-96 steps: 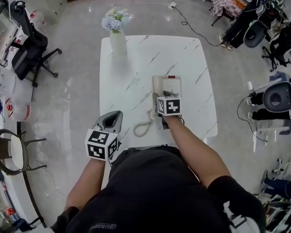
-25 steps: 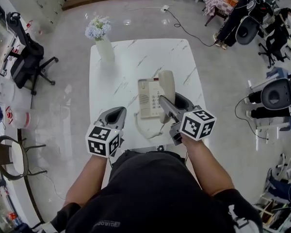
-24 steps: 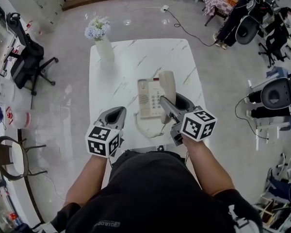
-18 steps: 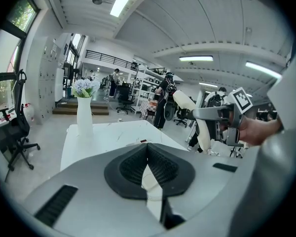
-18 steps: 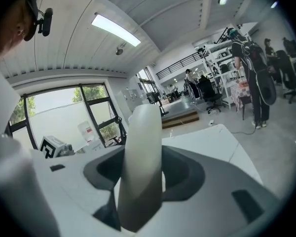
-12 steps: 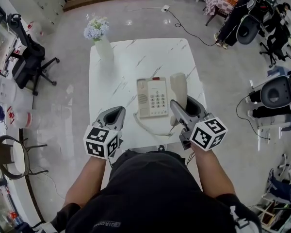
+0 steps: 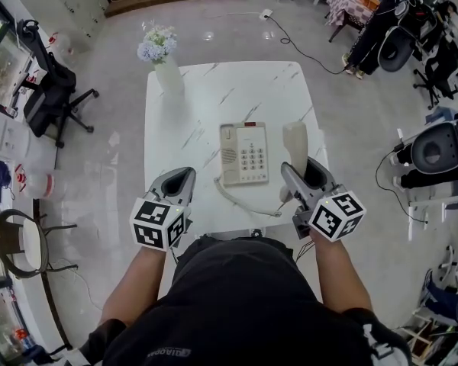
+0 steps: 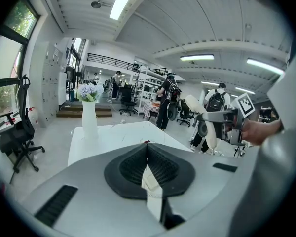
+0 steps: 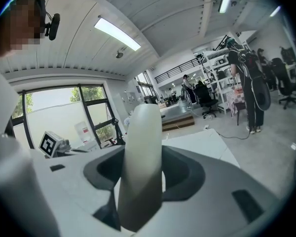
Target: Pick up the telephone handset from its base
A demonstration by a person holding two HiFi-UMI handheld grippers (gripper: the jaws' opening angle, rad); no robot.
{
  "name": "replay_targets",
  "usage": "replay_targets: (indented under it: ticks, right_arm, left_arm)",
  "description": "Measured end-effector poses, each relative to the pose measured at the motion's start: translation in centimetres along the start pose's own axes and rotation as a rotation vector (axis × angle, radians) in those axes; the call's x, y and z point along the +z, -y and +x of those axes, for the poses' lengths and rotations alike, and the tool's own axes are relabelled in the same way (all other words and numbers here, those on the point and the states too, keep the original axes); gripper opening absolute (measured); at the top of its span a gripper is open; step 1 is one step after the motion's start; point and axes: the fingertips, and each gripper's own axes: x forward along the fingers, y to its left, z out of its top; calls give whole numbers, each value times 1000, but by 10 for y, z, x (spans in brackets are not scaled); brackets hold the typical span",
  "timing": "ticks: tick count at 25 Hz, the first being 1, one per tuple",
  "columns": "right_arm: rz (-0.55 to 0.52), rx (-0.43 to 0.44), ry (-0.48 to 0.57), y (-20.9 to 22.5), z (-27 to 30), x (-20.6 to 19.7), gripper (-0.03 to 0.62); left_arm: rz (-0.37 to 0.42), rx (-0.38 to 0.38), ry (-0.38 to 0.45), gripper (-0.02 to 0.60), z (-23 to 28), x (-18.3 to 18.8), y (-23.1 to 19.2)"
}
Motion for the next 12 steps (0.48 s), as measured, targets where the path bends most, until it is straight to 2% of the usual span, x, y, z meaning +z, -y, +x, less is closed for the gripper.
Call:
replay_targets:
  ticks: [12]
  right_arm:
    - [0,0,-3,1,4,-2,212]
  left_arm:
    - [-4,1,7,2,0,0,0]
